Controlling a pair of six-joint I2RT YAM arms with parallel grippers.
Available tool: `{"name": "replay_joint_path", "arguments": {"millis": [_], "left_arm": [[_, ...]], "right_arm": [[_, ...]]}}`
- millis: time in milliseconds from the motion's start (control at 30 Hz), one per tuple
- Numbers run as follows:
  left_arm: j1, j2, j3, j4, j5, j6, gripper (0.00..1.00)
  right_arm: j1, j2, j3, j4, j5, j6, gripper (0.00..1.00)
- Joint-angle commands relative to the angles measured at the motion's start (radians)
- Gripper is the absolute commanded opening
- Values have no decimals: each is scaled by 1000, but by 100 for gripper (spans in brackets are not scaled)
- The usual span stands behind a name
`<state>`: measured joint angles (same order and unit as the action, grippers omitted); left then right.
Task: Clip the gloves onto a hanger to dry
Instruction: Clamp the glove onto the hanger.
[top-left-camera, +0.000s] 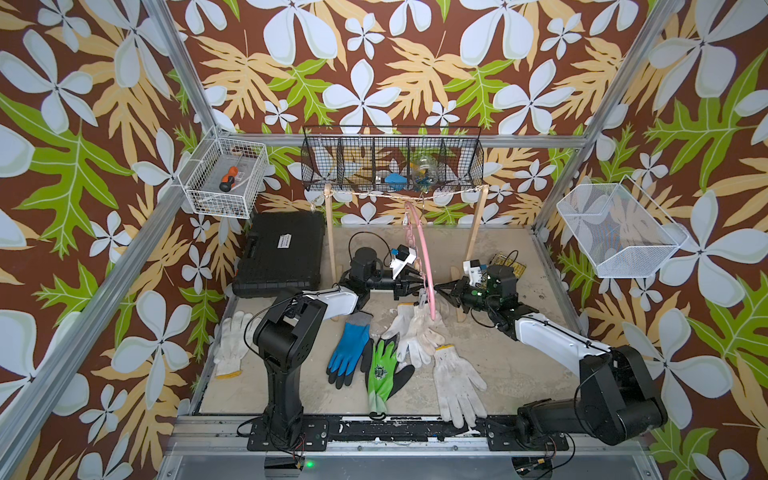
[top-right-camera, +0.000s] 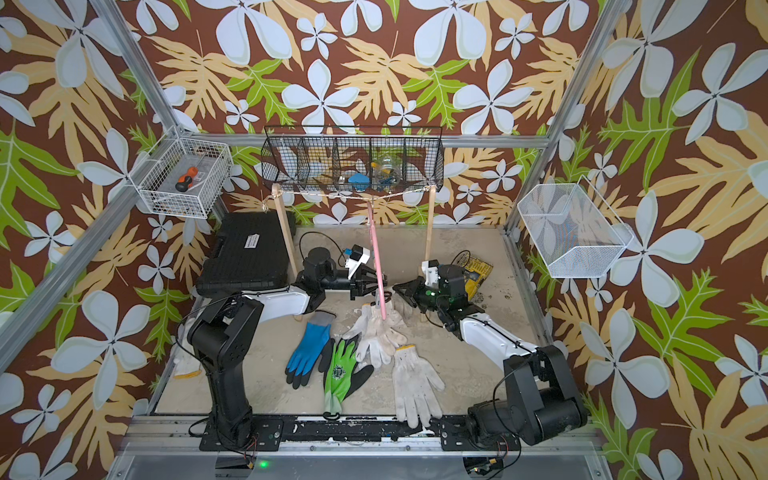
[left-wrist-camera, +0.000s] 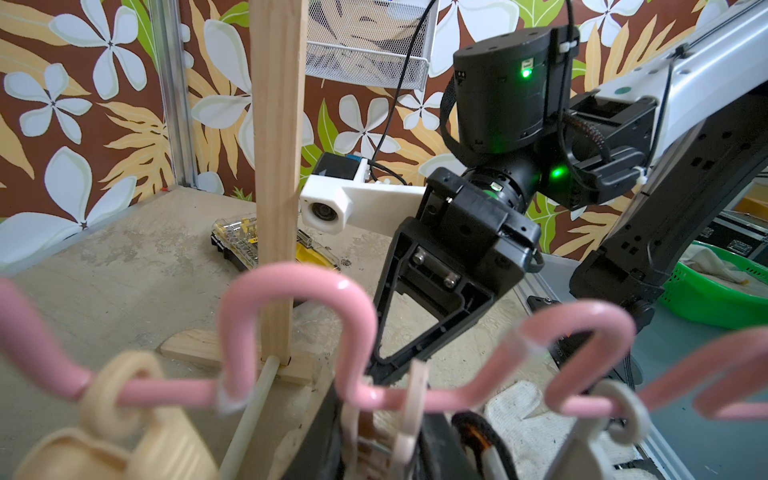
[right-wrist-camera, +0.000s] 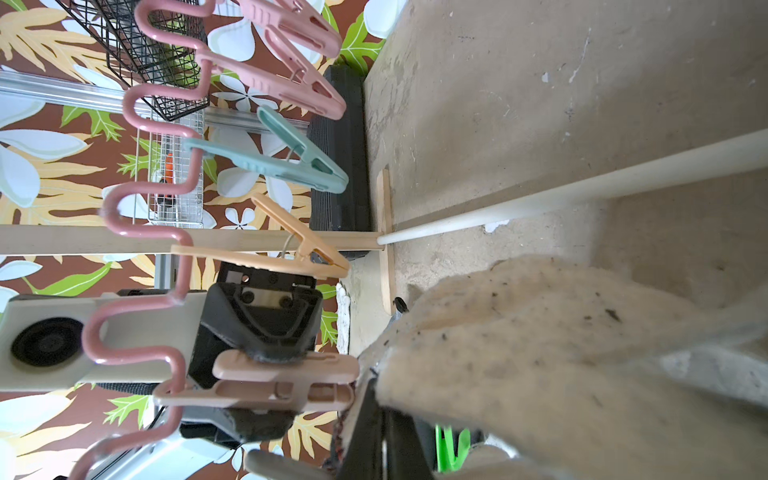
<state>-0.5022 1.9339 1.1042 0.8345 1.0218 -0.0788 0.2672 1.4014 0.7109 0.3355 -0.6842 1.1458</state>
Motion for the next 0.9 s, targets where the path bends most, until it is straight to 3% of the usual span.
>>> {"name": "replay_joint_path", "arguments": {"millis": [0, 367, 867], "left_arm": [[1, 5, 6, 33, -6, 20, 0], [8, 2, 6, 91, -13, -13, 0], [8, 12, -1, 91, -28, 4, 0]], "right_arm": [[-1, 4, 17, 42, -5, 20, 0], [0, 24, 11, -17, 39, -33, 0], [-6, 44, 17, 86, 41, 80, 0]]}}
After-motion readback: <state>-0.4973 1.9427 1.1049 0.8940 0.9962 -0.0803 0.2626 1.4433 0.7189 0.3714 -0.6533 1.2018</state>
